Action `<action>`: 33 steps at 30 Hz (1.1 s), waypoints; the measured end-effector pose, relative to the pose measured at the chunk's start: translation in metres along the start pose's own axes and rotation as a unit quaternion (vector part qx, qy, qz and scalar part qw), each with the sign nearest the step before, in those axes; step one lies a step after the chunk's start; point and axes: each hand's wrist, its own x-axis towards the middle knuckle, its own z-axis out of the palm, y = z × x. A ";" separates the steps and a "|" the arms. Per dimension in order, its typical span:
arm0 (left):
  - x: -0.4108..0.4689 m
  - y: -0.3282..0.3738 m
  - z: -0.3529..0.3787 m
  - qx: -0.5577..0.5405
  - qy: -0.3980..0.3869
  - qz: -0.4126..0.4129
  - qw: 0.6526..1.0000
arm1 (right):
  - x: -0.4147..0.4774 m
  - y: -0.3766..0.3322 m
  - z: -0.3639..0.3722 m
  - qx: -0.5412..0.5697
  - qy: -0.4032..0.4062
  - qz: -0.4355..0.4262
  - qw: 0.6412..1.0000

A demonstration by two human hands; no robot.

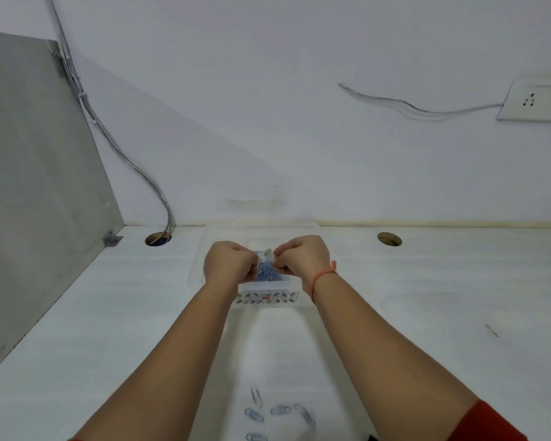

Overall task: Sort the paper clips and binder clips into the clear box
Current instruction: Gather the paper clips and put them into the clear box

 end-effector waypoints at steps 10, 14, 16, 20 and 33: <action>-0.147 -0.095 -0.037 0.409 -0.069 0.065 0.907 | -0.148 0.091 -0.051 -0.419 -0.164 0.017 0.893; -0.154 -0.114 -0.022 0.413 -0.090 0.090 0.902 | -0.165 0.107 -0.027 -0.347 -0.104 -0.002 0.932; -0.154 -0.114 -0.013 0.388 -0.065 0.107 0.913 | -0.166 0.108 -0.013 -0.305 -0.082 -0.015 0.949; -0.152 -0.117 -0.013 0.365 -0.024 0.131 0.922 | -0.159 0.106 -0.009 -0.286 -0.106 -0.029 0.952; -0.130 -0.107 -0.023 0.358 -0.136 0.112 0.917 | -0.158 0.109 0.008 -0.322 -0.095 -0.091 0.938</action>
